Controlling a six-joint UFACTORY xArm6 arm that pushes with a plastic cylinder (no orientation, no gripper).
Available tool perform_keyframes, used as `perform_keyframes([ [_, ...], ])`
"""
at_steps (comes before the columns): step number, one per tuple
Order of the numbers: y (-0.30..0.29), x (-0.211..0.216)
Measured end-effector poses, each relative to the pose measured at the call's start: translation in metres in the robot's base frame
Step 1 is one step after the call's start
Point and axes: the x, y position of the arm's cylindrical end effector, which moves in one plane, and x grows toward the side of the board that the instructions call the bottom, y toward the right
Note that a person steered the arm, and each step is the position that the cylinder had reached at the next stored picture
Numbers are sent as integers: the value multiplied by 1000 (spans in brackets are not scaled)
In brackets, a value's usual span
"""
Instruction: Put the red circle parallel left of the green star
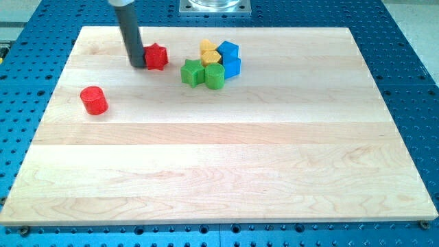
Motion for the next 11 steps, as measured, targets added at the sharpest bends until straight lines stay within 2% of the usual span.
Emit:
perform_keyframes([
  [2,60,-8],
  [3,-8,-9],
  [4,-112,35],
  [5,-149,115],
  [6,-106,147],
  [7,-37,138],
  [8,-12,103],
  [9,-69,119],
  [10,-71,92],
  [11,-25,92],
])
